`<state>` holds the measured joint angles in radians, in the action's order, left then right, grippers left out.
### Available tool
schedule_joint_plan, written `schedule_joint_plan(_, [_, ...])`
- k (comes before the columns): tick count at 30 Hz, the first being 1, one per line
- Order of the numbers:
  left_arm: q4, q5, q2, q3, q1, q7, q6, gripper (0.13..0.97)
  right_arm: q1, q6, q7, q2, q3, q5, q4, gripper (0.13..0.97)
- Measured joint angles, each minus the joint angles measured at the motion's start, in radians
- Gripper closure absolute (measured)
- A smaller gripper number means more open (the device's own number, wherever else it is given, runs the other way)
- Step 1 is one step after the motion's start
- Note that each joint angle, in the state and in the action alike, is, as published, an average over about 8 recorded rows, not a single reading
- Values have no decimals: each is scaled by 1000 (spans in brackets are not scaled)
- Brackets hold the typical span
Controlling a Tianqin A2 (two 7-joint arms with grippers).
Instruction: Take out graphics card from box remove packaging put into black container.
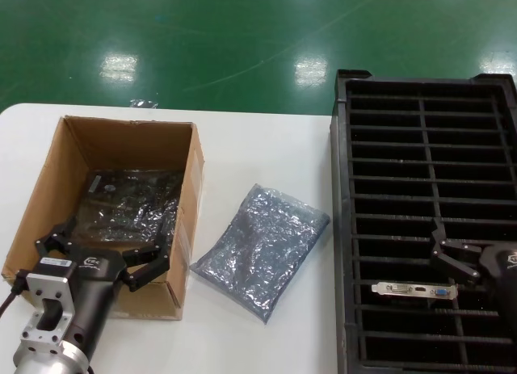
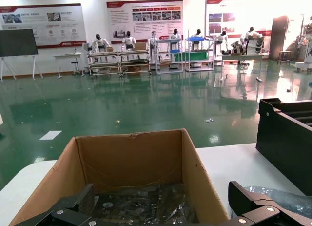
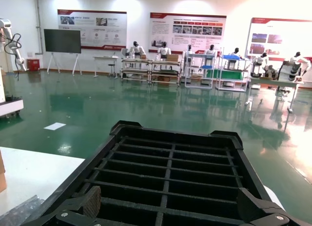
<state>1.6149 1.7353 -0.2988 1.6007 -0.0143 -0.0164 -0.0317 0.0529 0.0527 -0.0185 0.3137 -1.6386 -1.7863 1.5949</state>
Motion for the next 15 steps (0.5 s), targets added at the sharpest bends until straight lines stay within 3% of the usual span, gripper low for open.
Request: schedule_joint_plan(15, [0, 0, 0, 0, 0, 0, 0, 132, 0, 0, 0, 0, 0, 0, 0, 129])
